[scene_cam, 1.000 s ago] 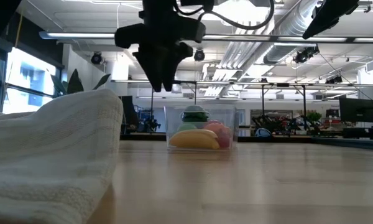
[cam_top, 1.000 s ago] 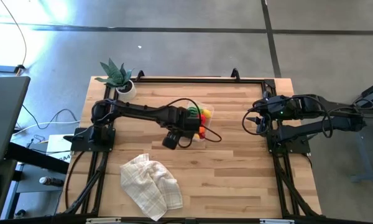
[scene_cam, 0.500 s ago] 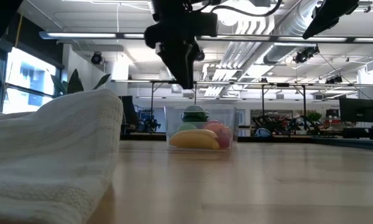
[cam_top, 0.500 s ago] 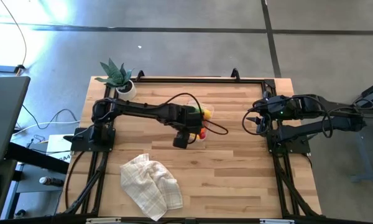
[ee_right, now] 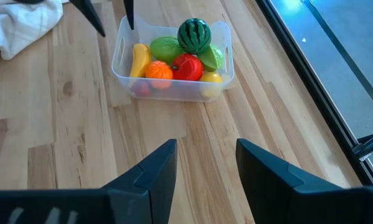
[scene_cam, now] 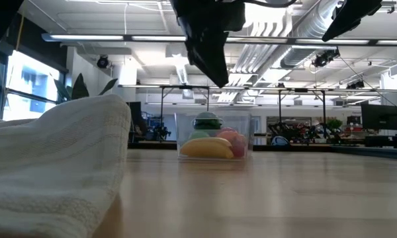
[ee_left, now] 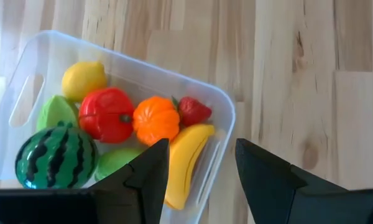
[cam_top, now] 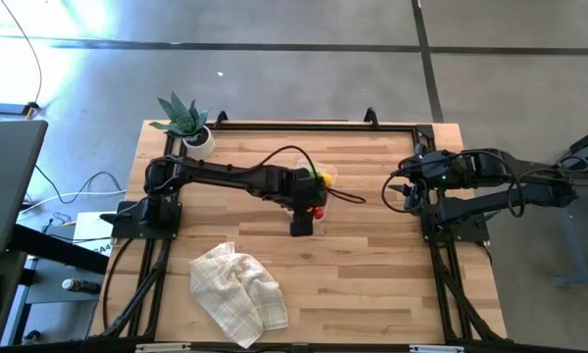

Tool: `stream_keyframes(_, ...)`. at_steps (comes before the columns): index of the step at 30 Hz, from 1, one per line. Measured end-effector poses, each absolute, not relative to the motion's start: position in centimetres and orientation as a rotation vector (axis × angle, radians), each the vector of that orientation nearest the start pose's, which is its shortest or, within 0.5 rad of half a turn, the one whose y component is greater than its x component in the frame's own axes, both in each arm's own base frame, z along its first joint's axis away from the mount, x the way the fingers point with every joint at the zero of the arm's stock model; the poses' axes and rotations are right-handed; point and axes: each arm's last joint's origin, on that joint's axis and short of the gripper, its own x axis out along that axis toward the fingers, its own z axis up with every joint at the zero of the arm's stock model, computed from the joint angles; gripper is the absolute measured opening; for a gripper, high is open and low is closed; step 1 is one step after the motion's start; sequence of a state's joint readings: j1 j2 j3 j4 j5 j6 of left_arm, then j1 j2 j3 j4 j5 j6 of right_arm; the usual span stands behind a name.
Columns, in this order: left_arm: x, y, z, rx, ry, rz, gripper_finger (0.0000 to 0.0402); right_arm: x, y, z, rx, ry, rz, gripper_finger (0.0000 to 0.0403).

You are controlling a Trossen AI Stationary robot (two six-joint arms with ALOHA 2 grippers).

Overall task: Pick and placing Produce into tupperware
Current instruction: Return to Home Position

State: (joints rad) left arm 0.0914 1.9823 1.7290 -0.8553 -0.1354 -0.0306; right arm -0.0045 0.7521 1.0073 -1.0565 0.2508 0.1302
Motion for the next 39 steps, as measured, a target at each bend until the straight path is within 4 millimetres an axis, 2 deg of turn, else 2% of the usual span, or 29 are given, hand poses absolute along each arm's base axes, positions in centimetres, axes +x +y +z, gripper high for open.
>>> stream_keyframes(14,41.9,4.3,25.6,-0.074,1.097,0.281,0.0172,11.6,-0.8,33.5,0.024,0.78,-0.293,0.0156)
stream_keyframes(27,41.7,4.2,25.8,0.075,1.142,0.168,0.0172,11.6,-0.8,33.5,0.024,0.78,-0.293,0.0156)
stream_keyframes(33,40.6,4.2,29.0,0.161,1.126,0.135,0.0166,11.6,-0.8,33.5,0.024,0.78,-0.293,0.0156)
stream_keyframes(39,38.3,4.1,33.5,0.246,1.024,0.156,0.0123,11.6,-0.8,33.5,0.024,0.78,-0.293,0.0156)
